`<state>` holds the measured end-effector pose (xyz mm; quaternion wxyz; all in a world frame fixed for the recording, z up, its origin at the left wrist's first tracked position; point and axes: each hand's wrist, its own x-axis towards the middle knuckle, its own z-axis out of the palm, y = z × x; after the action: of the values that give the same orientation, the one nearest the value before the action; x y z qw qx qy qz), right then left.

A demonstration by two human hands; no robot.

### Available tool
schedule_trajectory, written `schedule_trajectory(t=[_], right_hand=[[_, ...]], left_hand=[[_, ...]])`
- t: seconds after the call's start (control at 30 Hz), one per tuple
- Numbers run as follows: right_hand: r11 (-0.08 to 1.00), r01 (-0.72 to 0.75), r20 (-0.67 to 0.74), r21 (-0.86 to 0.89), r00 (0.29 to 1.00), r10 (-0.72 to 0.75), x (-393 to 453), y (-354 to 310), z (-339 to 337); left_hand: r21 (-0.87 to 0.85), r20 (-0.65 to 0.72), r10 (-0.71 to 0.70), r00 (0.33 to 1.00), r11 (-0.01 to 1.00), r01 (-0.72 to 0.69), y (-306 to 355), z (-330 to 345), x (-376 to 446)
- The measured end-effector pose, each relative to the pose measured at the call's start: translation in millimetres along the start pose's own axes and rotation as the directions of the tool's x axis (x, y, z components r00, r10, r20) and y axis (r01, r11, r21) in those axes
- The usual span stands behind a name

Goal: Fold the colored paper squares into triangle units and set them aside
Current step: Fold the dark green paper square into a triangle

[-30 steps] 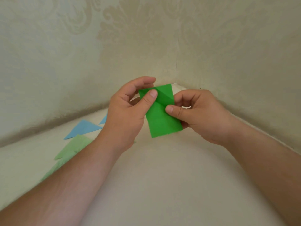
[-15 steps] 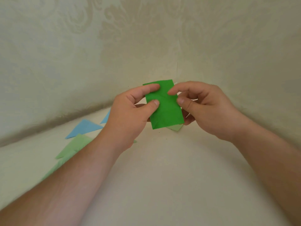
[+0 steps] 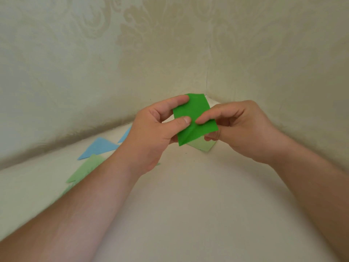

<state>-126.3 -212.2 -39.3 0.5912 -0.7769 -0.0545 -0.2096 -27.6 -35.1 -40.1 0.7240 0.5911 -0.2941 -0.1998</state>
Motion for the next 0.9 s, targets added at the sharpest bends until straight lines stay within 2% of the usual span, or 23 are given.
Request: schedule_trajectory(t=[0.33,0.53,0.63,0.73,0.9], right_hand=[[0.997,-0.001,-0.071,0.08,0.997,0.007,-0.4,-3.7,1.7],[0.992,0.018,-0.199,0.128,0.98,0.008,1.6,-4.7,1.3],[0.986,0.027,-0.218,0.164,0.976,0.01,2.1,-5.5,1.9],[0.979,0.049,-0.189,0.2,0.982,-0.01,2.4,-5.3,2.4],[0.979,0.116,-0.198,0.165,0.977,-0.082,2.7,-5.3,3.0]], left_hand=[[-0.03,-0.022,0.125,0.992,0.992,-0.126,-0.3,5.1,-0.4],[-0.148,-0.006,0.025,1.0,0.989,-0.025,4.4,2.8,-1.6],[0.001,0.0,0.127,0.992,0.992,-0.127,0.7,8.2,-5.1],[0.168,-0.021,0.278,0.96,0.948,-0.271,-6.3,13.7,-7.2],[0.251,-0.019,0.409,0.912,0.885,-0.392,-7.1,8.4,-6.1]])
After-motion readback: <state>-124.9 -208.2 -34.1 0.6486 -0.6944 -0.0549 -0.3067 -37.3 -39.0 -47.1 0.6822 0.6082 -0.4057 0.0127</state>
